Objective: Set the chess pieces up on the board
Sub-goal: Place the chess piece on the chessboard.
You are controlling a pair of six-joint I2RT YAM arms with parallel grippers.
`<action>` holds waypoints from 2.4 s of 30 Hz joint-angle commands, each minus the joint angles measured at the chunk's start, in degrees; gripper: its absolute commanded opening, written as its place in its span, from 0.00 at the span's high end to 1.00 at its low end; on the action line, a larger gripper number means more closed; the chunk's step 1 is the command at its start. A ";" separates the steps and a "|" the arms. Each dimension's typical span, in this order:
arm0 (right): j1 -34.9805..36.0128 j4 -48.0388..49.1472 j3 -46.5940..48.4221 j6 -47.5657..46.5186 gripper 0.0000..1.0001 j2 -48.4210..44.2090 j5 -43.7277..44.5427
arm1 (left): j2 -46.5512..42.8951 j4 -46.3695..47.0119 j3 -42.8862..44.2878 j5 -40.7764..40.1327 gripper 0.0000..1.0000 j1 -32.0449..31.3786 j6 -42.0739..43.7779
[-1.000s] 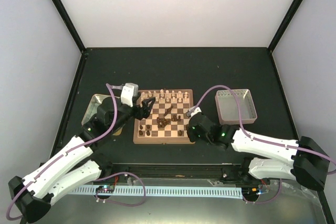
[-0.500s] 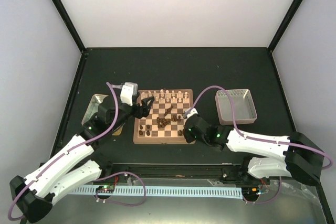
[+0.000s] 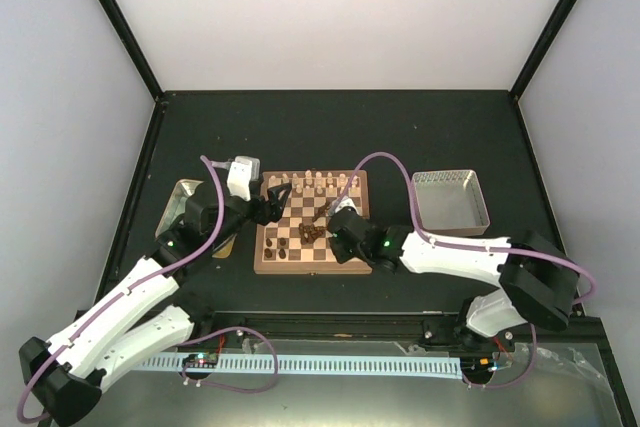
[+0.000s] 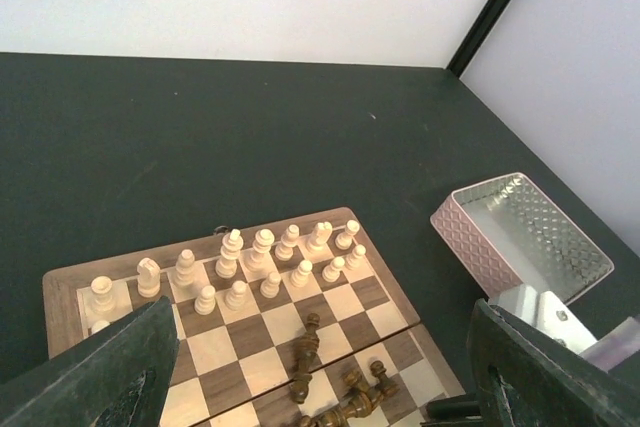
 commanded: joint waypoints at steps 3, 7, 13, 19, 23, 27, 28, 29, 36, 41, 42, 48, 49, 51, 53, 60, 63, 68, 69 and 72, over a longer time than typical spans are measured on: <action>-0.30 -2.07 1.85 0.98 0.95 2.75 1.03 | -0.74 -0.25 0.90 1.27 0.19 0.75 -0.95; -0.88 -3.30 2.59 1.37 0.94 3.85 1.40 | -0.85 -0.23 0.51 1.56 0.19 1.01 -1.26; -1.46 -3.92 3.28 1.25 0.92 5.00 0.72 | -0.95 -0.08 0.15 1.79 0.19 1.39 -1.44; -2.12 -4.03 3.41 1.20 0.91 5.98 -0.38 | -0.86 -0.09 0.01 2.20 0.19 1.75 -1.52; -2.38 -3.88 3.37 0.96 0.89 6.35 -0.88 | -0.93 -0.06 -0.15 2.36 0.19 1.93 -1.61; -2.50 -3.75 3.58 0.80 0.86 6.41 -1.30 | -0.95 -0.05 -0.21 2.50 0.19 2.07 -1.66; -2.51 -3.77 3.62 0.81 0.86 6.29 -1.30 | -0.95 -0.05 -0.26 2.54 0.19 2.11 -1.70; -2.56 -3.80 3.66 0.80 0.85 6.17 -1.30 | -0.95 -0.06 -0.29 2.55 0.19 2.13 -1.64; -2.79 -3.52 3.66 0.98 0.84 5.99 -0.82 | -0.99 -0.02 -0.45 2.87 0.19 2.32 -1.81; -2.81 -3.61 3.69 1.07 0.80 6.10 -0.85 | -1.12 -0.05 -0.47 2.95 0.19 2.36 -1.80; -2.83 -3.60 3.59 1.10 0.80 5.91 -0.98 | -1.20 -0.06 -0.53 2.96 0.19 2.40 -1.85; -3.21 -4.45 4.42 2.12 0.79 3.87 -1.62 | -1.30 -0.04 -0.72 3.28 0.19 2.48 -2.10; -3.39 -4.93 4.68 2.46 0.79 3.59 -1.65 | -1.30 -0.05 -0.73 3.31 0.19 2.50 -2.07; -3.76 -5.97 5.39 2.95 0.79 3.06 -1.73 | -1.30 -0.06 -0.74 3.42 0.19 2.55 -2.07; -4.13 -7.04 6.16 3.70 0.78 2.36 -2.02 | -1.30 -0.14 -0.73 3.43 0.19 2.57 -2.11; -6.21 -14.33 11.41 6.20 0.70 2.80 -4.25 | -1.64 -0.30 -0.82 3.30 0.19 2.61 -2.15; -7.57 -17.57 14.12 6.82 0.65 4.85 -6.13 | -1.65 -0.31 -0.90 3.21 0.19 2.63 -2.17; -9.04 -22.22 18.43 8.38 0.63 9.91 -7.65 | -1.67 -0.41 -0.91 3.25 0.19 2.79 -2.16; -9.21 -22.54 18.86 8.72 0.63 10.71 -7.92 | -1.65 -0.41 -0.91 3.25 0.19 2.84 -2.16; -9.78 -23.17 19.72 9.67 0.66 13.21 -8.69 | -1.72 -0.48 -0.91 3.31 0.19 2.99 -2.08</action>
